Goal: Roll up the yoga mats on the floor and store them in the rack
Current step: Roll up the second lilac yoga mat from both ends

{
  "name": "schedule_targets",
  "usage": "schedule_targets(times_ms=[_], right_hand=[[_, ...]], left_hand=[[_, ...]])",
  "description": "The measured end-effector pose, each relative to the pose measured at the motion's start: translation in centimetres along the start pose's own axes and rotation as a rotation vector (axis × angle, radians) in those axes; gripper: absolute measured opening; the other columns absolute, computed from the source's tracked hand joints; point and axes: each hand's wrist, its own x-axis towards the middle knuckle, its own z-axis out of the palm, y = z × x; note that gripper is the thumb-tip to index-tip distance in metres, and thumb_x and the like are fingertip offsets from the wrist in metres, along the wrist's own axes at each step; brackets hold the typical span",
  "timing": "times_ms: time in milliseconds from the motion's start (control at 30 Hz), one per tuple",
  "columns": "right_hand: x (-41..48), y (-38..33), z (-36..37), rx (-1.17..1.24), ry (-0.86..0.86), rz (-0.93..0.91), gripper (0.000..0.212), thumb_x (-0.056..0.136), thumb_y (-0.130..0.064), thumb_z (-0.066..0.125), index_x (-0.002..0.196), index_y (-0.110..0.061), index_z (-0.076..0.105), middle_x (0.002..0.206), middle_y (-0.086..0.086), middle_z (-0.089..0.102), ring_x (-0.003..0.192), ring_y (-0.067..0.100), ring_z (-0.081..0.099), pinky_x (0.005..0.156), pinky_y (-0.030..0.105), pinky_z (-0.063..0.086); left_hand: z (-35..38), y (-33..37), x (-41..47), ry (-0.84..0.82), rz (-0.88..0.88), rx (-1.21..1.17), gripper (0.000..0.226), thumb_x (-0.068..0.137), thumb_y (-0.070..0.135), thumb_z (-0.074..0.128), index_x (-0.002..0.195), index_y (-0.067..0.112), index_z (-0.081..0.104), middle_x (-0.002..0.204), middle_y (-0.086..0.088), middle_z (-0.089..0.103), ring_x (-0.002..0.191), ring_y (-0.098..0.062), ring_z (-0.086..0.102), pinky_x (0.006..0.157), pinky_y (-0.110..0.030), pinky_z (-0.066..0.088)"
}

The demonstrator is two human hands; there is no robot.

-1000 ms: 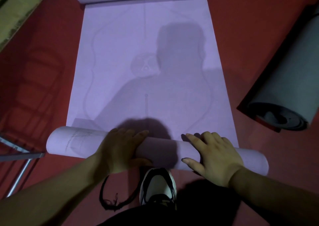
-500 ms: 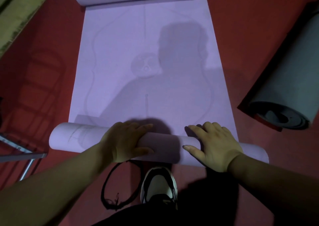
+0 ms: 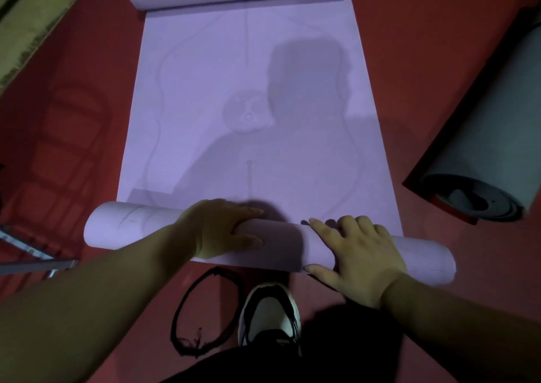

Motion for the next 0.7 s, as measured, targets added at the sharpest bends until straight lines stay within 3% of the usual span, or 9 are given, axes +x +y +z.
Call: schedule_targets(times_ms=[100,200,267,533,700], right_hand=[[0.8,0.3,-0.1,-0.009,0.035,-0.018,0.083,0.081,-0.086,0.041,0.149,-0.038,0.047,0.105,0.001,0.06,0.088,0.03,0.056,0.073,0.045,0.049],[1.6,0.7,-0.4,-0.005,-0.003,-0.021,0.085,0.083,-0.087,0.036,0.153,-0.039,0.04,0.104,0.001,0.06,0.091,0.03,0.056,0.075,0.044,0.049],[1.8,0.8,-0.6,-0.002,-0.04,-0.017,0.087,0.083,-0.088,0.033,0.154,-0.039,0.036,0.107,0.001,0.059,0.095,0.03,0.055,0.077,0.045,0.048],[2.8,1.2,-1.5,0.038,-0.118,0.011,0.091,0.08,-0.09,0.024,0.156,-0.04,0.029,0.118,0.0,0.059,0.11,0.029,0.056,0.087,0.045,0.049],[3.4,1.3,-2.1,0.018,-0.142,-0.008,0.087,0.082,-0.087,0.018,0.156,-0.043,0.024,0.126,-0.002,0.053,0.116,0.027,0.051,0.092,0.044,0.046]], left_hand=[[0.6,0.3,-0.6,0.141,0.018,0.061,0.079,0.081,0.09,0.023,0.152,0.055,0.025,0.136,0.006,0.057,0.121,-0.024,0.055,0.097,-0.043,0.044],[2.9,1.2,-1.6,0.493,0.061,0.123,0.062,0.096,0.071,0.034,0.147,0.038,0.047,0.114,-0.003,0.063,0.097,-0.03,0.062,0.08,-0.043,0.051],[4.0,1.7,-1.8,0.572,0.036,0.153,0.064,0.096,0.071,0.04,0.144,0.031,0.056,0.11,-0.005,0.065,0.095,-0.032,0.062,0.078,-0.043,0.049],[2.5,1.7,-0.4,0.482,-0.017,0.186,0.068,0.091,0.08,0.031,0.137,0.038,0.057,0.098,-0.002,0.063,0.086,-0.03,0.06,0.072,-0.04,0.046],[1.3,1.3,0.7,0.36,-0.058,0.174,0.07,0.087,0.084,0.021,0.139,0.048,0.05,0.101,0.0,0.063,0.096,-0.029,0.061,0.078,-0.038,0.046]])
